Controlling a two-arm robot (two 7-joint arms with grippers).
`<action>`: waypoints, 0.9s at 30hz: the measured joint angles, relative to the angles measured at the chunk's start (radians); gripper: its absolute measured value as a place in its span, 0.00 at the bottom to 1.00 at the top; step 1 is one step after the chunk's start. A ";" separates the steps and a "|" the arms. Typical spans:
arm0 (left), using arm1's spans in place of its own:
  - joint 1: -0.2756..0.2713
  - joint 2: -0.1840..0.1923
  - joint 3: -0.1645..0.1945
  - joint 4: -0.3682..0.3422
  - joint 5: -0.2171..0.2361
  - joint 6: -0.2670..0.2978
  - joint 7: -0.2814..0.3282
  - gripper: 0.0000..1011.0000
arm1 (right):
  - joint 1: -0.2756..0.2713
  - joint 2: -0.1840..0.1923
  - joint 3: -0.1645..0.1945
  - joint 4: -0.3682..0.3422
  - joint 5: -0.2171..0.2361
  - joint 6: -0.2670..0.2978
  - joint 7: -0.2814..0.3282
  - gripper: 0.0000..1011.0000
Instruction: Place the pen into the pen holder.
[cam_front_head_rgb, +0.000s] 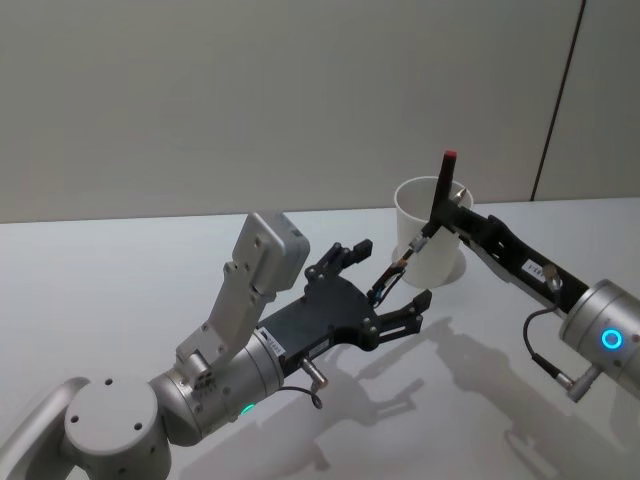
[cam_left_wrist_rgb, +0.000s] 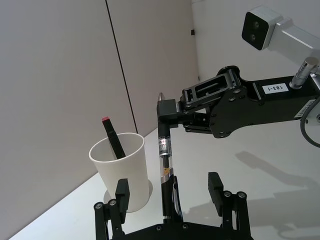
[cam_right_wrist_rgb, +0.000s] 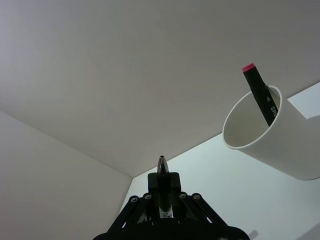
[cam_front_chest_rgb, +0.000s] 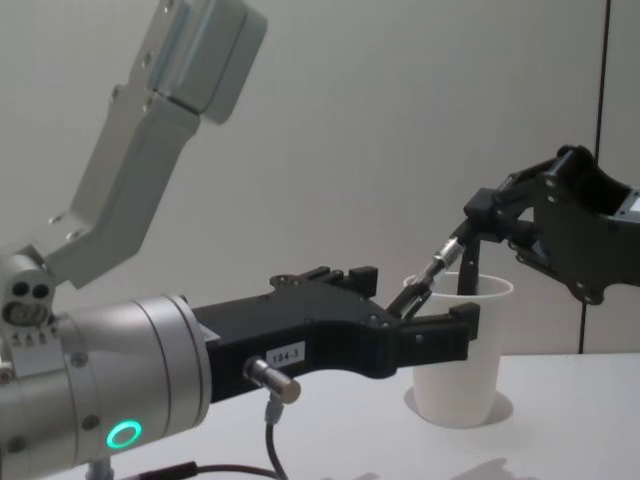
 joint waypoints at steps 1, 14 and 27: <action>0.000 0.000 0.000 0.000 0.000 0.000 0.000 0.96 | 0.000 0.000 0.000 0.000 0.000 0.000 0.000 0.12; 0.000 0.000 0.000 0.000 0.000 0.000 0.000 0.99 | -0.002 0.020 0.009 0.001 0.006 -0.034 0.007 0.12; 0.000 0.000 0.000 0.000 0.000 0.000 0.000 0.99 | 0.008 0.048 0.029 0.022 -0.001 -0.097 0.021 0.12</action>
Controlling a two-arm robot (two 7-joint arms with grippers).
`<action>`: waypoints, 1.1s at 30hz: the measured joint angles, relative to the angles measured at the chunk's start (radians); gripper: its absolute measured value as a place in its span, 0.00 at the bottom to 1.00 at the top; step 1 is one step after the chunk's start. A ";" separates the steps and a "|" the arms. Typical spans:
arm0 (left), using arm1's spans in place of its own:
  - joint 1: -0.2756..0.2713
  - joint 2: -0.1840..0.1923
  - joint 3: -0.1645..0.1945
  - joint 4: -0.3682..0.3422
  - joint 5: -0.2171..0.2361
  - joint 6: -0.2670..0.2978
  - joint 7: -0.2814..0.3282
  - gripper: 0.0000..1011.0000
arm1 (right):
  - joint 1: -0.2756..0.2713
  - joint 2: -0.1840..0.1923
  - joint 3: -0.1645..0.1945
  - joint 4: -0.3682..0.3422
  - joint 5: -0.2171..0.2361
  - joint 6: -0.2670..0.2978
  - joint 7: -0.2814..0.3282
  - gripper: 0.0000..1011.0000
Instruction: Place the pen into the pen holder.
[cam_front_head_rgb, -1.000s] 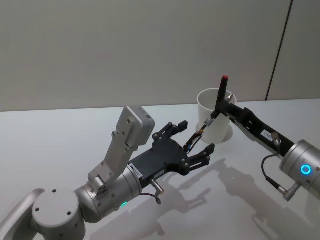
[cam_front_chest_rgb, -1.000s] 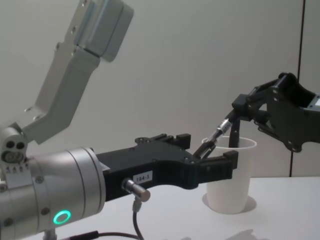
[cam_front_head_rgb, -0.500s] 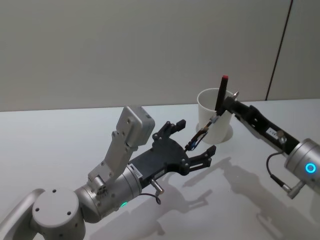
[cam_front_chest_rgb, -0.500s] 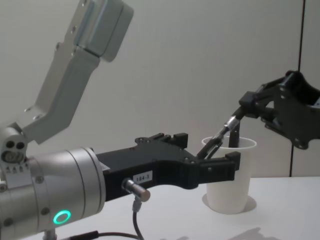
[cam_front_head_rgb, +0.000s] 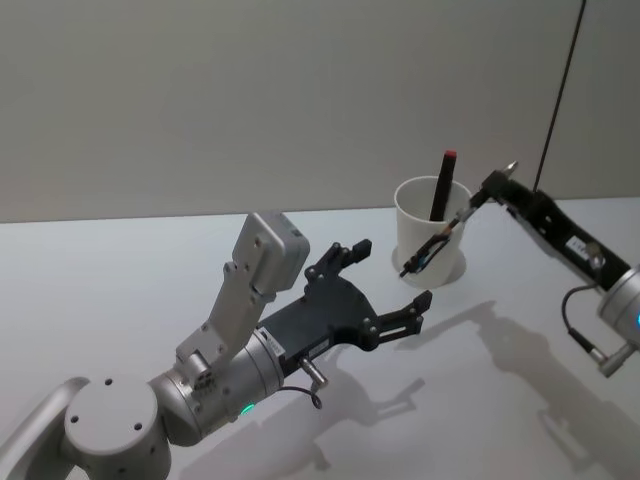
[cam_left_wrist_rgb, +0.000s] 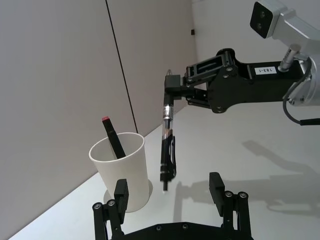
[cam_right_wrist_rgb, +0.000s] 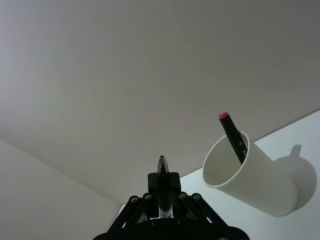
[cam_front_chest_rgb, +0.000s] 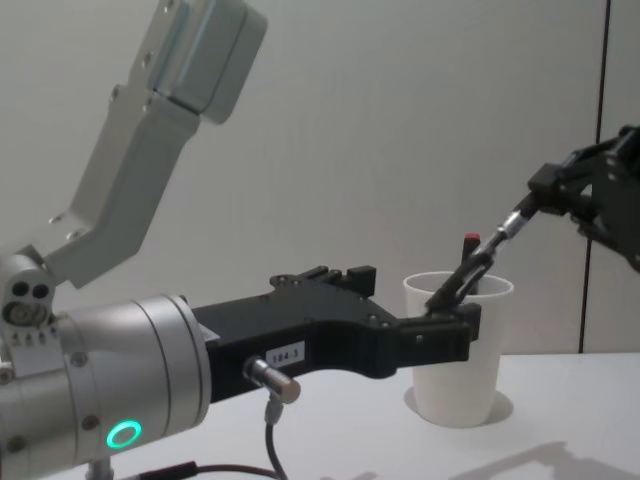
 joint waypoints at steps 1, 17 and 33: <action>0.000 0.000 0.000 0.000 0.000 0.000 0.000 0.99 | 0.004 0.001 0.002 0.005 -0.005 -0.007 0.004 0.12; 0.000 0.000 0.000 0.000 0.000 0.000 0.000 0.99 | 0.096 -0.009 0.016 0.102 -0.101 -0.071 0.070 0.12; 0.000 0.000 0.000 0.000 0.000 0.000 0.000 0.99 | 0.203 -0.046 0.010 0.226 -0.205 -0.093 0.139 0.12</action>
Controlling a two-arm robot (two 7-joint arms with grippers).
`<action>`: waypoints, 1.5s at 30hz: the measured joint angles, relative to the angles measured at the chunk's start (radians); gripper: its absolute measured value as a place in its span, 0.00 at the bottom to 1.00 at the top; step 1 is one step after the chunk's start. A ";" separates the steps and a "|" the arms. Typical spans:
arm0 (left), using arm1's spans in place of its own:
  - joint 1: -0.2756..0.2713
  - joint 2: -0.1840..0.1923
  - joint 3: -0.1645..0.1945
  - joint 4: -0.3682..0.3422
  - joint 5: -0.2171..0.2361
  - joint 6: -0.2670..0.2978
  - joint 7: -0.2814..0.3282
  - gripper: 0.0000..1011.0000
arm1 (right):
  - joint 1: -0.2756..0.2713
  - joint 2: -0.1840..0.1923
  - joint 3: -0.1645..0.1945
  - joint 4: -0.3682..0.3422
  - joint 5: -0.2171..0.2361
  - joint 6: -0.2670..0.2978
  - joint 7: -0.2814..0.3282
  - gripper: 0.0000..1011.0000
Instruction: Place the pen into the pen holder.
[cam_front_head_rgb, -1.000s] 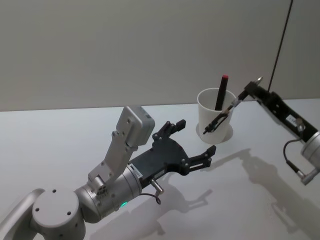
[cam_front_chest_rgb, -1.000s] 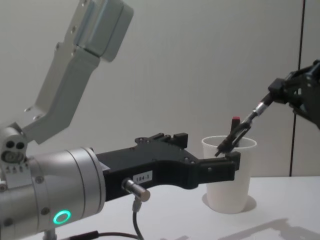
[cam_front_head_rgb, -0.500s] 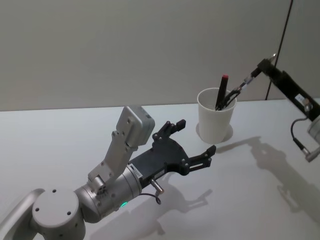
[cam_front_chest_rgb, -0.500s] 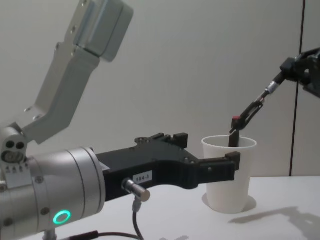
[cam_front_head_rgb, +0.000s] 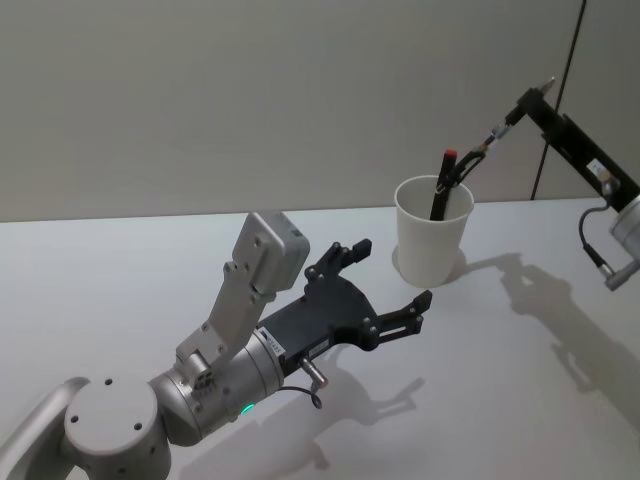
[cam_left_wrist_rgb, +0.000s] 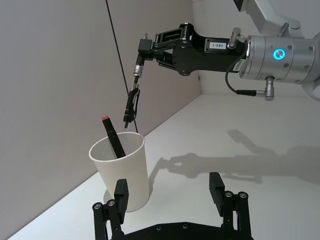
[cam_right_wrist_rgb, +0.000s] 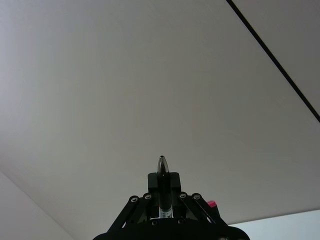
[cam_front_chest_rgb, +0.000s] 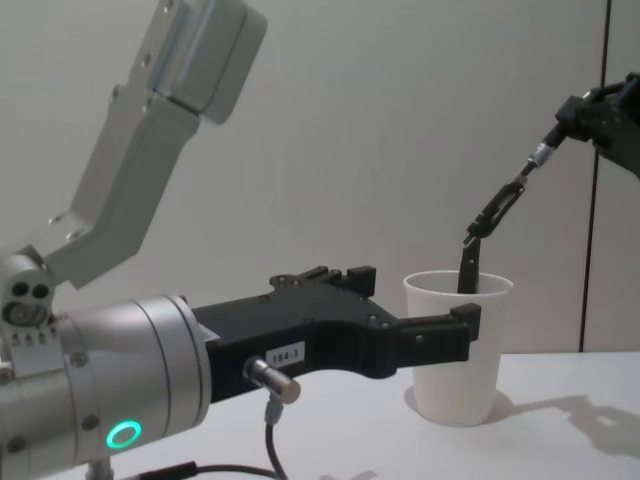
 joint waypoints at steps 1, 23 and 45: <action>0.000 0.000 0.000 0.000 0.000 0.000 0.000 0.99 | 0.004 -0.001 -0.001 0.005 -0.004 0.000 0.002 0.12; 0.000 0.000 0.000 0.000 0.000 0.000 0.000 0.99 | 0.062 -0.017 -0.026 0.085 -0.222 -0.057 0.094 0.12; 0.000 0.000 0.000 0.000 0.000 0.000 0.000 0.99 | 0.073 -0.018 -0.068 0.112 -0.533 -0.133 0.164 0.12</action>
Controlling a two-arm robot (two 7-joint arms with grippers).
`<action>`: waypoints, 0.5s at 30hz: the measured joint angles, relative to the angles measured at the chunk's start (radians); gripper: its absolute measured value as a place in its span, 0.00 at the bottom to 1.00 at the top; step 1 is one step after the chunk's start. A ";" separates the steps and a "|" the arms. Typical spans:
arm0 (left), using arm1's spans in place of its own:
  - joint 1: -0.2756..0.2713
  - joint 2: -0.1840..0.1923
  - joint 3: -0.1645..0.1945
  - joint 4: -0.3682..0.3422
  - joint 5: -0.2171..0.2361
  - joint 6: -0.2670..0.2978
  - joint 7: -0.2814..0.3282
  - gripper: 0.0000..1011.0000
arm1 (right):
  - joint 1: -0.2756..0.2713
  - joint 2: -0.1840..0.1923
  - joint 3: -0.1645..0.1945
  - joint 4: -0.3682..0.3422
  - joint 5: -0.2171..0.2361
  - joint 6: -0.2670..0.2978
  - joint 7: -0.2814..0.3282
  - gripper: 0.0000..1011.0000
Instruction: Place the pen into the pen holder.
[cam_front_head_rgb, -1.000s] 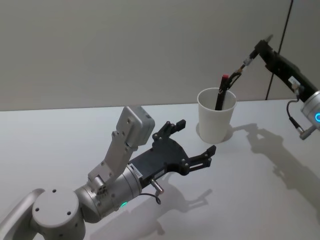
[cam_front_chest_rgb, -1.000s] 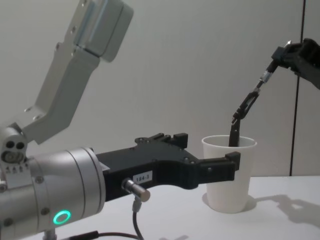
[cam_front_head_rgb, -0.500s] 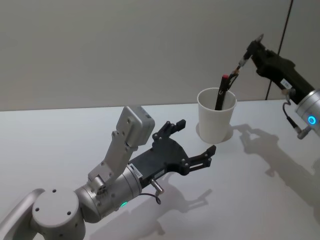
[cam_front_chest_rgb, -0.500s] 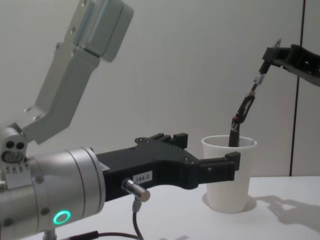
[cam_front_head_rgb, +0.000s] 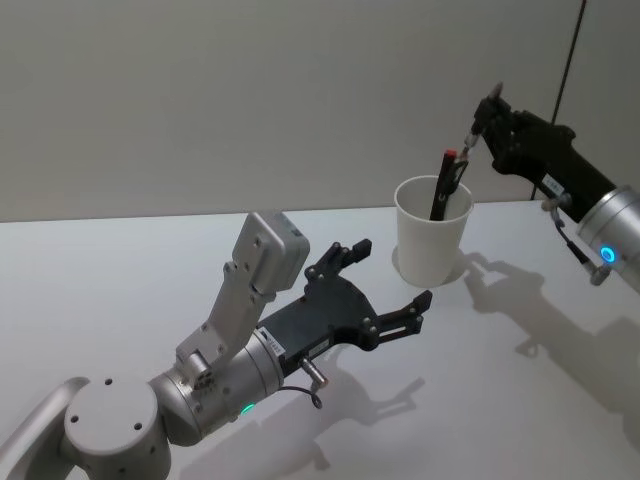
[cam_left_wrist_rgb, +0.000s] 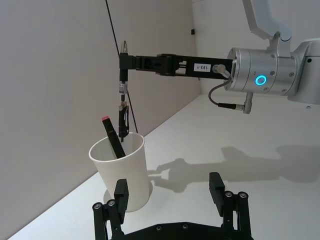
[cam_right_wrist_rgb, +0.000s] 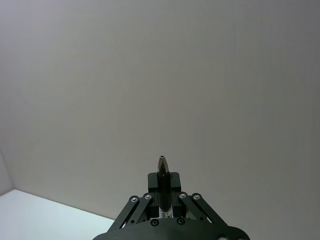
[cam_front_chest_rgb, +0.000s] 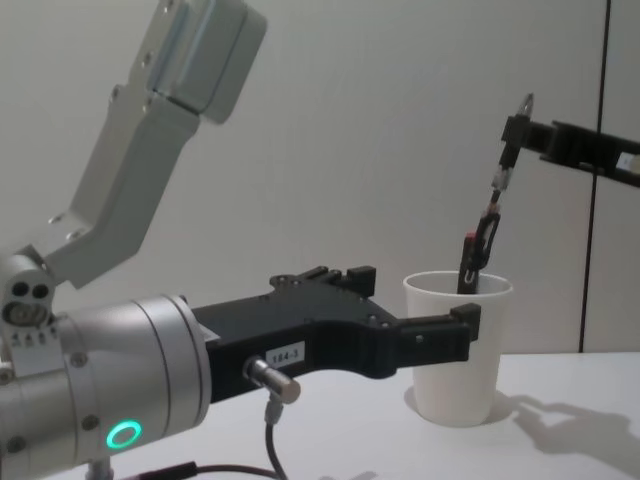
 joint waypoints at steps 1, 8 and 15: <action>0.000 0.000 0.000 0.000 0.000 0.000 0.000 0.99 | -0.001 0.000 -0.001 0.000 -0.011 -0.003 0.000 0.12; 0.000 0.000 0.000 0.000 0.000 0.000 0.000 0.99 | -0.010 -0.002 -0.013 0.002 -0.073 -0.024 -0.002 0.12; 0.000 0.000 0.000 0.000 0.000 0.000 0.000 0.99 | -0.013 -0.008 -0.024 0.012 -0.111 -0.034 -0.002 0.12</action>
